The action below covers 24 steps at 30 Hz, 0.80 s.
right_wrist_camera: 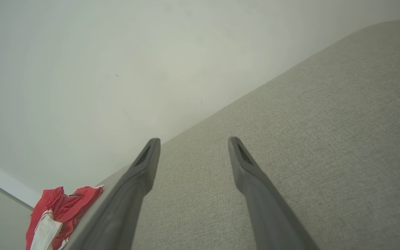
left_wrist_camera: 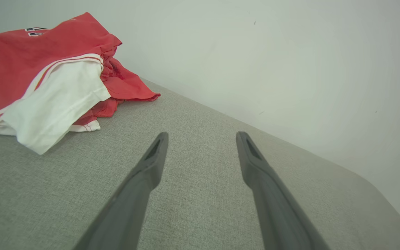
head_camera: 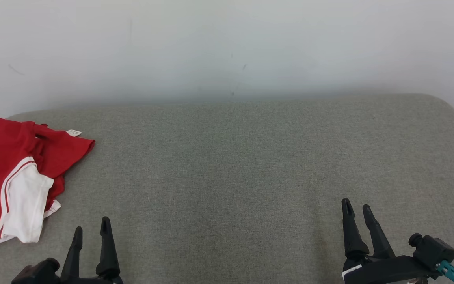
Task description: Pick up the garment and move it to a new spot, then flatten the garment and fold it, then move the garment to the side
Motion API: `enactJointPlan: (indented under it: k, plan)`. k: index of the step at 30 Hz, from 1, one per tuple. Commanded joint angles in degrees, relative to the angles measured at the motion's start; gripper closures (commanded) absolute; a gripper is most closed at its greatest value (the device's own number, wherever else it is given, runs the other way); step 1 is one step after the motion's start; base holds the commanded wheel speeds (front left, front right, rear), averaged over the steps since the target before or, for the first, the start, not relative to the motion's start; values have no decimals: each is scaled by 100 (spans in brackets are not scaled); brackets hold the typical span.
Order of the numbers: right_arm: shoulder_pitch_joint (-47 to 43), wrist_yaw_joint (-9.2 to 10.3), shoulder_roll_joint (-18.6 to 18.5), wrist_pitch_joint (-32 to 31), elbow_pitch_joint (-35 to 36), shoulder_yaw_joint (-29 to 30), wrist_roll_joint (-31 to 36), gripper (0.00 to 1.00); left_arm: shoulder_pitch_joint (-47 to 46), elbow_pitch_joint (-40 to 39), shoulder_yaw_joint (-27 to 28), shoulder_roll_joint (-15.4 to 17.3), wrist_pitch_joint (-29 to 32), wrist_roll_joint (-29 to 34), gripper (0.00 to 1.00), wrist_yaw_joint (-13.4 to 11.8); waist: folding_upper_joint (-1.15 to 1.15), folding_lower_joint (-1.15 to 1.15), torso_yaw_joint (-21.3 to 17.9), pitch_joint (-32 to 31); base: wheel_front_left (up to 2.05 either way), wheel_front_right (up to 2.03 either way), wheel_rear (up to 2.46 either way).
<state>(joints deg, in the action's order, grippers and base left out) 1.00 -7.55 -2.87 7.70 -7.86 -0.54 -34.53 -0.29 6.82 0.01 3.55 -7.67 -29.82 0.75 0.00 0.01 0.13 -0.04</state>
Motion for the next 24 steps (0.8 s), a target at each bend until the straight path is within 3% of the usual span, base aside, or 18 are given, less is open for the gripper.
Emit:
enactJointPlan:
  k: [1, 24]
  plan:
    - [5, 6, -2, 66, 78, -19, 188, 0, -9, -81, -43, 64, -65, 202, 0, -1, 0, -1, -2, -1, 0, 0, 0]
    - [-70, 8, -1, 373, 13, 91, 1593, 0, 160, -207, -164, 257, -372, 1301, 0, -83, 0, -1, 6, -80, 0, 0, 0]
